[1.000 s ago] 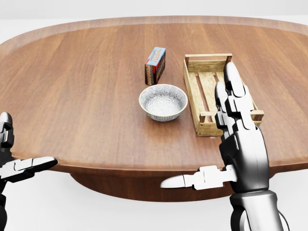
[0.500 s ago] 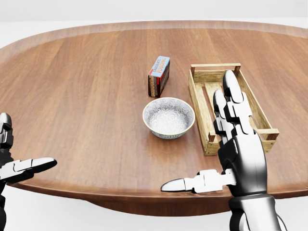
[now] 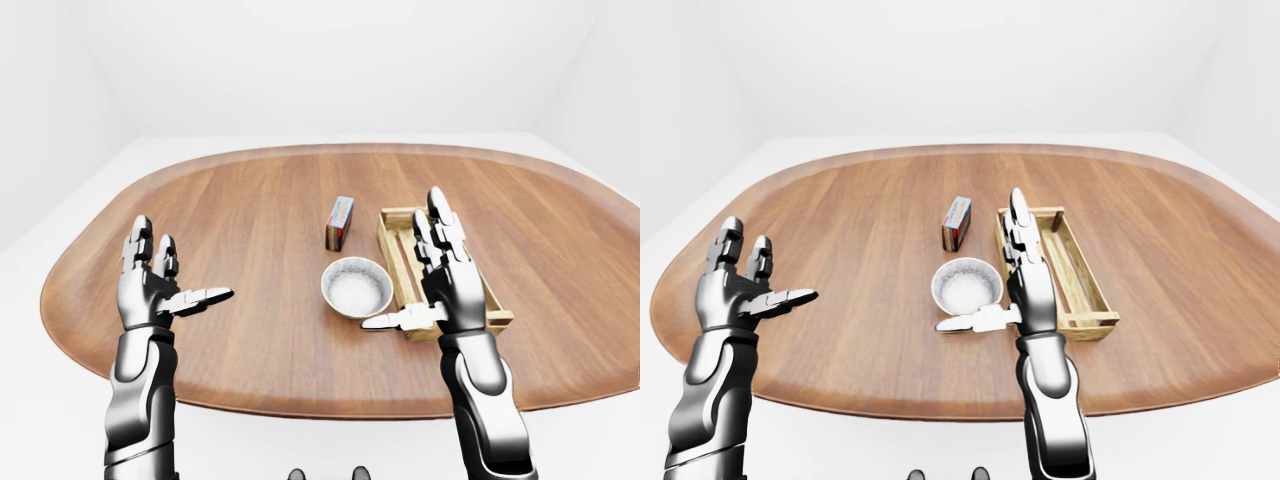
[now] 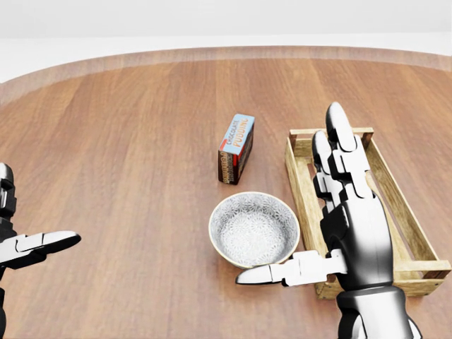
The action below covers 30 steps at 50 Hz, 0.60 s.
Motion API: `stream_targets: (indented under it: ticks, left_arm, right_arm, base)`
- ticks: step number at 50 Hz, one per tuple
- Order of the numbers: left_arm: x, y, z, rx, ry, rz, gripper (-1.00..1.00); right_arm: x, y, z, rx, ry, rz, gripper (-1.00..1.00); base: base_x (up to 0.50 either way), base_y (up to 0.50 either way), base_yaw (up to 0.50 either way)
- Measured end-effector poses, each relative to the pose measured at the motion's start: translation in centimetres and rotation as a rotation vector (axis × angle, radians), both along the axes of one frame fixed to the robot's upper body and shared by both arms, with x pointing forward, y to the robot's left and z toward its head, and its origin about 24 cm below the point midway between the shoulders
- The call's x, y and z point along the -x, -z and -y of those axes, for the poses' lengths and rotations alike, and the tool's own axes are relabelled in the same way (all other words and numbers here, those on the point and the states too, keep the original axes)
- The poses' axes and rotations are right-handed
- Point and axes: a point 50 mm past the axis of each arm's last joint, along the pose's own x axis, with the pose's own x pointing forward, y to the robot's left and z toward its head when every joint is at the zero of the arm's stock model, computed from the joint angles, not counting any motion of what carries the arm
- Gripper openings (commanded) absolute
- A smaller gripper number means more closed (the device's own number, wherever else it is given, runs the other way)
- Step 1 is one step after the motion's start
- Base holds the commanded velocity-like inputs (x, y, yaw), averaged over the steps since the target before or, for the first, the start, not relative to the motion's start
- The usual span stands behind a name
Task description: Pick up the bowl on the left and put it in the tray.
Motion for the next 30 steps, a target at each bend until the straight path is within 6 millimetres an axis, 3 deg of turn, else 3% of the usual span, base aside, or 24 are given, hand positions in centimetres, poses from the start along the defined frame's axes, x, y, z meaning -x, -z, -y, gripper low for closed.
stream_targets:
  ticks: [22, 30]
  left_arm:
    - [-0.04, 0.03, 0.08, -0.002, 0.003, -0.001, 1.0]
    - [-0.01, 0.04, 0.03, -0.002, 0.002, -0.002, 1.0]
  right_arm:
    - [-0.02, -0.08, 0.36, 0.01, 0.019, 0.004, 1.0]
    - [0.03, 0.26, 0.43, 0.016, 0.027, -0.011, 1.0]
  base:
    - [0.49, 0.0, 0.0]
    - [0.01, 0.0, 0.0]
